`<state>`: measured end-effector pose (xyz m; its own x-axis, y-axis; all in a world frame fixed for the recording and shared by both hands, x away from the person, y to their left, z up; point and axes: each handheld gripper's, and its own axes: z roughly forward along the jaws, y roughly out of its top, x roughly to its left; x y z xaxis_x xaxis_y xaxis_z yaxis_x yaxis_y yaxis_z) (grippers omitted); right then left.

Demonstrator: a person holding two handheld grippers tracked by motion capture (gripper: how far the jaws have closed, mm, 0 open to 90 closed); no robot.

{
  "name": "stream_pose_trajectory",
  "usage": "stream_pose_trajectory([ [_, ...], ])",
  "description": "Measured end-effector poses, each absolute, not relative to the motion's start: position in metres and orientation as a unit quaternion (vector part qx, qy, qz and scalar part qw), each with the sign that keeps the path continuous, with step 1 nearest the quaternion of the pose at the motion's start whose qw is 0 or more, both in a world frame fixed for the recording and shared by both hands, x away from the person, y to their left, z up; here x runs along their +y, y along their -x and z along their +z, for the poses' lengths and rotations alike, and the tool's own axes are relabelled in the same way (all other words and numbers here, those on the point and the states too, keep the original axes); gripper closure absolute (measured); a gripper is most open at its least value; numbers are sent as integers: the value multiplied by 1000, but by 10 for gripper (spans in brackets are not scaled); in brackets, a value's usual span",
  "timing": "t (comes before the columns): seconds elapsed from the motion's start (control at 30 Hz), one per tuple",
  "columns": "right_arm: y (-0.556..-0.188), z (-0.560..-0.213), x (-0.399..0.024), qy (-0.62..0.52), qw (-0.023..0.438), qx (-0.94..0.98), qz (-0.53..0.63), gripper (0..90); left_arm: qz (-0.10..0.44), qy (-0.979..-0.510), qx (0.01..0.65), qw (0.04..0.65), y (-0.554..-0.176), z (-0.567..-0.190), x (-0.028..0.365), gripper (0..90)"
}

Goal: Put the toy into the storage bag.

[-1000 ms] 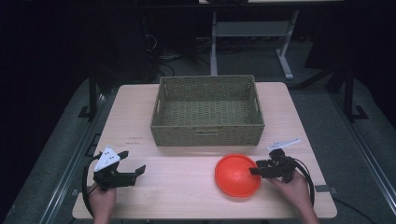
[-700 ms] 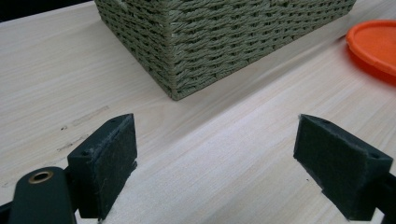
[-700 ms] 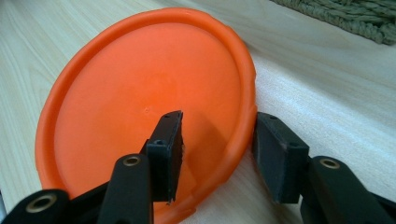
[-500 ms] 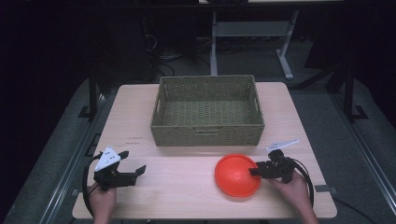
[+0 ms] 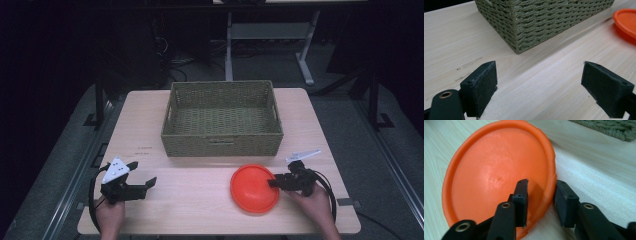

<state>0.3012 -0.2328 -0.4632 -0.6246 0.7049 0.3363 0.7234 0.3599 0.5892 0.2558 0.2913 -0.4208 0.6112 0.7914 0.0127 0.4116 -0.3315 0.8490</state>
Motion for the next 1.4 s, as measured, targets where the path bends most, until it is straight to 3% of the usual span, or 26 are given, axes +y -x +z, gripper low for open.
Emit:
stream_pose_trajectory([
  [0.57,-288,-447,-237,418,-15,-801,-429,798,221,-786,383,432,-256,-421,291,128],
  [1.0,-284,-433,-230,409,-19,-803,-433,819,221,-786,385,431,-257,-422,291,128],
  [1.4,-278,-385,-211,365,-23,-829,-424,822,224,-783,387,433,-254,-421,293,128],
])
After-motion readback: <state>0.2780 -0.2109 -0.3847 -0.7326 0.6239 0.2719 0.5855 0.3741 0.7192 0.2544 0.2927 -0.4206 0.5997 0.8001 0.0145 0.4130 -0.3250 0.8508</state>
